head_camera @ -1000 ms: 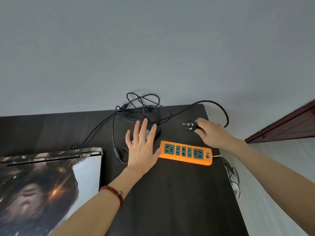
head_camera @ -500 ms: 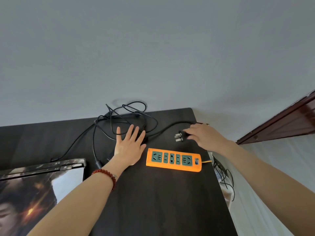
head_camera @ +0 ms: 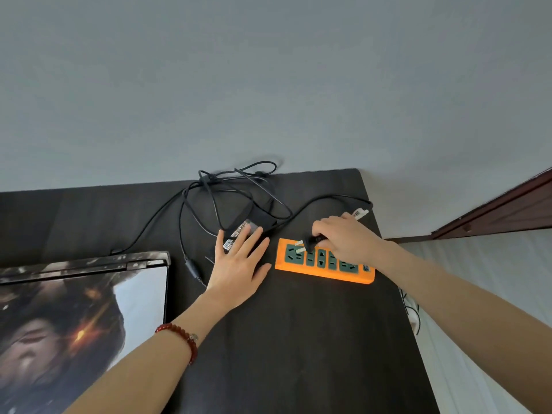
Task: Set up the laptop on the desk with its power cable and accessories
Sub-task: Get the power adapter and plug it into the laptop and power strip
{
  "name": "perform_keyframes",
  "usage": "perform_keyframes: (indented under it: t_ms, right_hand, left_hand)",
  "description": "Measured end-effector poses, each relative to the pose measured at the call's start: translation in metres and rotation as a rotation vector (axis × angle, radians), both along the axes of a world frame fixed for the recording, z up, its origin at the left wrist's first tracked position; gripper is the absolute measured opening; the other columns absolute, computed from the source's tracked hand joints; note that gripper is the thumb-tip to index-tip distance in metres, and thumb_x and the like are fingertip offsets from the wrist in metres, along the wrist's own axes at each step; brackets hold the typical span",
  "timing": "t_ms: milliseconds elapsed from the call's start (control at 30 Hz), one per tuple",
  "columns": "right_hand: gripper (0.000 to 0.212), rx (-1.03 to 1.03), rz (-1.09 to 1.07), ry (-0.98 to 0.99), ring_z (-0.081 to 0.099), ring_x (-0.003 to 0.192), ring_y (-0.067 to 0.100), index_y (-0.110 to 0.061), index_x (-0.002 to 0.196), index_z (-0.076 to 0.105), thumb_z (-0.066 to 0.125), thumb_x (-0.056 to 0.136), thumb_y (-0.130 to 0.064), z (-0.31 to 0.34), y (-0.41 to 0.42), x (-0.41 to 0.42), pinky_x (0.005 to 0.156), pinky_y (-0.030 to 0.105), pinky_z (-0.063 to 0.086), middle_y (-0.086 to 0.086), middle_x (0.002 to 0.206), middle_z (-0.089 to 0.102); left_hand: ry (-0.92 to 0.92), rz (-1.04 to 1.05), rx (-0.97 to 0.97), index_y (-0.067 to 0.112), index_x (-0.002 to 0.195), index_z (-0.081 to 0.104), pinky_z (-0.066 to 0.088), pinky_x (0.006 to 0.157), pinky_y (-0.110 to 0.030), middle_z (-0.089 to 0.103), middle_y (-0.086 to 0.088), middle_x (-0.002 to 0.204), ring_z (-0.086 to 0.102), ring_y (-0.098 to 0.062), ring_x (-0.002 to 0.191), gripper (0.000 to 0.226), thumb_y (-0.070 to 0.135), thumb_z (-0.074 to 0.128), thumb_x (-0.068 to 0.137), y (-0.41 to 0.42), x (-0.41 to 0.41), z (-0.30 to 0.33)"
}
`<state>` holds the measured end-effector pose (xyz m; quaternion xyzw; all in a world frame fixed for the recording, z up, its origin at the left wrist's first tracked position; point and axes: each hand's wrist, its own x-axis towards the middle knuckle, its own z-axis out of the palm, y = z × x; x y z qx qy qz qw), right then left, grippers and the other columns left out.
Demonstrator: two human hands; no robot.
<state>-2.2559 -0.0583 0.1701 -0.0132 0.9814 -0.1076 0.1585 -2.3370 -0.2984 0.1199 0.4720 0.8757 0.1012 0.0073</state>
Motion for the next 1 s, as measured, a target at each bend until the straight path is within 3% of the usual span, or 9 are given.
perform_keyframes:
  t_ms: [133, 233, 367, 467, 567, 667, 867, 1000]
  right_hand:
    - [0.024, 0.105, 0.050, 0.039, 0.050, 0.099, 0.019, -0.017, 0.108, 0.055, 0.040, 0.096, -0.031, -0.003, -0.007, -0.001, 0.089, 0.038, 0.033, 0.000, 0.104, 0.058]
    - [0.020, 0.163, 0.091, 0.076, 0.049, 0.099, 0.019, -0.019, 0.106, 0.056, 0.042, 0.096, -0.028, -0.001, -0.008, -0.001, 0.087, 0.036, 0.030, -0.002, 0.105, 0.060]
    - [0.015, 0.232, 0.135, 0.072, 0.048, 0.098, 0.019, -0.021, 0.105, 0.056, 0.048, 0.093, -0.025, 0.005, -0.010, -0.002, 0.087, 0.035, 0.030, -0.003, 0.102, 0.059]
    - [0.015, 0.253, 0.153, 0.088, 0.049, 0.096, 0.020, -0.021, 0.104, 0.058, 0.050, 0.092, -0.023, 0.010, -0.010, 0.001, 0.086, 0.034, 0.031, -0.003, 0.100, 0.060]
    - [0.016, 0.260, 0.147, 0.084, 0.049, 0.096, 0.020, -0.020, 0.104, 0.059, 0.048, 0.093, -0.023, 0.017, -0.007, 0.005, 0.087, 0.035, 0.031, -0.002, 0.100, 0.060]
    - [0.016, 0.262, 0.162, 0.102, 0.050, 0.095, 0.022, -0.017, 0.103, 0.061, 0.050, 0.092, -0.022, 0.019, -0.011, 0.008, 0.088, 0.036, 0.032, 0.000, 0.099, 0.061]
    - [0.018, 0.320, 0.237, 0.125, 0.051, 0.096, 0.022, -0.016, 0.104, 0.062, 0.048, 0.093, -0.023, 0.023, -0.022, 0.006, 0.088, 0.037, 0.034, 0.001, 0.099, 0.062]
    - [0.018, 0.298, 0.175, 0.153, 0.052, 0.094, 0.023, -0.016, 0.103, 0.064, 0.052, 0.091, -0.023, 0.023, -0.017, 0.011, 0.087, 0.037, 0.035, 0.001, 0.098, 0.063]
  left_hand:
    - [-0.022, -0.023, -0.057, 0.023, 0.134, 0.046, 0.015, 0.103, -0.069, 0.042, 0.000, 0.145, 0.027, -0.028, 0.139, 0.053, 0.046, 0.054, 0.087, 0.012, 0.003, 0.003]
    - [-0.009, -0.031, -0.091, 0.022, 0.133, 0.048, 0.020, 0.098, -0.072, 0.050, 0.004, 0.139, 0.030, -0.030, 0.137, 0.055, 0.046, 0.058, 0.085, 0.020, 0.003, 0.004]
    - [-0.069, 0.023, -0.049, 0.021, 0.136, 0.043, 0.007, 0.102, -0.071, 0.054, 0.007, 0.135, 0.021, -0.031, 0.140, 0.055, 0.042, 0.056, 0.087, 0.023, 0.010, 0.000]
    - [-0.090, 0.075, 0.002, 0.017, 0.129, 0.048, 0.000, 0.103, -0.068, 0.063, 0.007, 0.122, 0.028, -0.032, 0.138, 0.053, 0.038, 0.062, 0.083, 0.022, 0.027, -0.003]
    - [-0.124, 0.146, 0.054, 0.018, 0.126, 0.051, 0.008, 0.105, -0.066, 0.062, 0.006, 0.123, 0.034, -0.030, 0.135, 0.051, 0.037, 0.065, 0.080, 0.022, 0.044, -0.008]
    - [-0.203, 0.176, 0.069, 0.020, 0.132, 0.045, 0.012, 0.108, -0.057, 0.053, 0.006, 0.134, 0.027, -0.026, 0.138, 0.052, 0.038, 0.058, 0.086, 0.023, 0.048, -0.011]
    - [-0.196, 0.159, 0.077, 0.022, 0.132, 0.047, 0.022, 0.102, -0.048, 0.052, 0.007, 0.135, 0.034, -0.025, 0.133, 0.053, 0.042, 0.058, 0.085, 0.021, 0.041, -0.009]
    - [-0.191, 0.157, 0.078, 0.024, 0.133, 0.045, 0.020, 0.100, -0.045, 0.051, 0.010, 0.136, 0.034, -0.024, 0.131, 0.054, 0.045, 0.057, 0.085, 0.021, 0.040, -0.009]
